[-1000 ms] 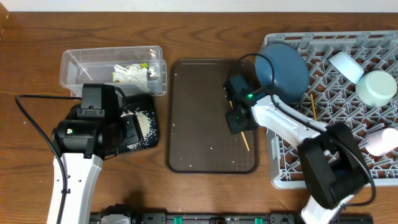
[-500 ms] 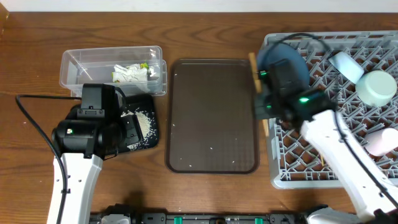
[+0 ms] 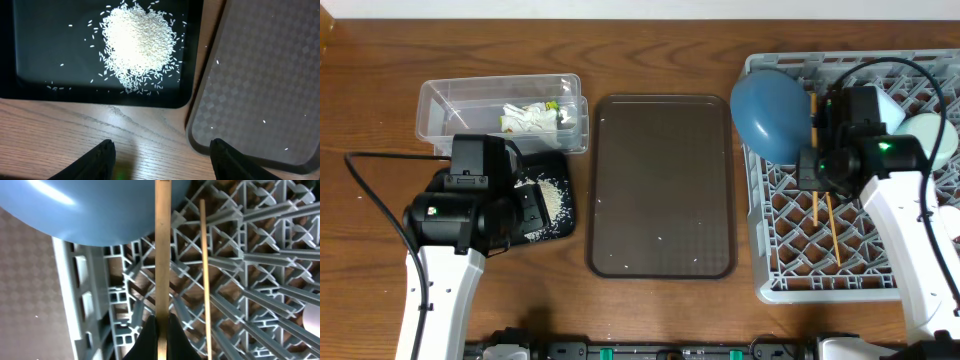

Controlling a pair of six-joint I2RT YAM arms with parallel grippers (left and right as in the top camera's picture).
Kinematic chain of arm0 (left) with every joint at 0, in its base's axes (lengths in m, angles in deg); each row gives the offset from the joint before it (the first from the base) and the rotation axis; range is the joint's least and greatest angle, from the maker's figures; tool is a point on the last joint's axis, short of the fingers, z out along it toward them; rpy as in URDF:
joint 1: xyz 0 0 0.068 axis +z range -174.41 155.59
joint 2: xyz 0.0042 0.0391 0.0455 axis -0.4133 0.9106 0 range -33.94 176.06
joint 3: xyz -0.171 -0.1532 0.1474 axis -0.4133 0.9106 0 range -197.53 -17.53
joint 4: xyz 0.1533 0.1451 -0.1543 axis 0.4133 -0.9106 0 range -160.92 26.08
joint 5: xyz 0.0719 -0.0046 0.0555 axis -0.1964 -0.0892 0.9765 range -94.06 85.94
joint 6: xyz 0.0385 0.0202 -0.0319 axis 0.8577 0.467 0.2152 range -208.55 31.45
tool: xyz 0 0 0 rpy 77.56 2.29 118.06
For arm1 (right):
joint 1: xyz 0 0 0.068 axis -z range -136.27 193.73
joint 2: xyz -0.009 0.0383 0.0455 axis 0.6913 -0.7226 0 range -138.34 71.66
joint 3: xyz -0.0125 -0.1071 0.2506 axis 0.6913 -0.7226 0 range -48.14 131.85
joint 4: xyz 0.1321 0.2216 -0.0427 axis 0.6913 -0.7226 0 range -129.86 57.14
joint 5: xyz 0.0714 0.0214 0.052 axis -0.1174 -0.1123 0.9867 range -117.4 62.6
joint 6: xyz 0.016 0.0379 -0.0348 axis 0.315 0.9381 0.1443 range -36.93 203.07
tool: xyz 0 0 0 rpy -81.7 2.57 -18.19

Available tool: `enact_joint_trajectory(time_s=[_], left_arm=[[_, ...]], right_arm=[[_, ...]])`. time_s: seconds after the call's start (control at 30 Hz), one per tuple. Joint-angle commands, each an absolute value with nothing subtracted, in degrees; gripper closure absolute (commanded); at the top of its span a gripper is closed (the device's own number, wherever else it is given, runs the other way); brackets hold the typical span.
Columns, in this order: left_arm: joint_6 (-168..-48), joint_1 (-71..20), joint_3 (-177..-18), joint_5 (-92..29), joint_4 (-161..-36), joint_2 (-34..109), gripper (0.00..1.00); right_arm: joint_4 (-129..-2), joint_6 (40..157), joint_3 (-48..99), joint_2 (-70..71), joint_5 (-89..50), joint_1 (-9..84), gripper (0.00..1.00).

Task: Sort waste into correct bins and load items into the dishwasher rack
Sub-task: 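Carry the second chopstick to the rack and insert it upright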

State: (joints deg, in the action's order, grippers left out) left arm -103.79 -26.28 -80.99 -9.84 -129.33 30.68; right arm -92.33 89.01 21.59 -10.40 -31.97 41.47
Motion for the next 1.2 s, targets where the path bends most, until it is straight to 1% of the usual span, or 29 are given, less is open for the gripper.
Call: enact_joint_trajectory(time_s=[0.0, 0.17, 0.47, 0.93, 1.17], left_arm=[[-103.9, -25.9, -80.9, -9.4, -129.4, 30.9, 0.36], [-103.9, -25.9, -80.9, -9.4, -129.4, 30.9, 0.36], [-103.9, -25.9, -80.9, -9.4, -129.4, 30.9, 0.36], [-103.9, -25.9, -80.9, -9.4, -129.4, 30.9, 0.36], [-103.9, -25.9, -80.9, -9.4, -129.4, 30.9, 0.36]], right_arm=[[-93.0, 83.9, 21.5, -10.9, -32.4, 44.2, 0.99], [-93.3, 82.9, 20.0, -13.0, -33.4, 46.0, 0.99], [-93.1, 82.8, 19.5, -17.0, -39.5, 46.0, 0.99], [-92.8, 82.1, 17.9, -18.1, -40.1, 46.2, 0.99], [-89.8, 82.5, 14.8, -18.1, -40.1, 46.8, 0.98]])
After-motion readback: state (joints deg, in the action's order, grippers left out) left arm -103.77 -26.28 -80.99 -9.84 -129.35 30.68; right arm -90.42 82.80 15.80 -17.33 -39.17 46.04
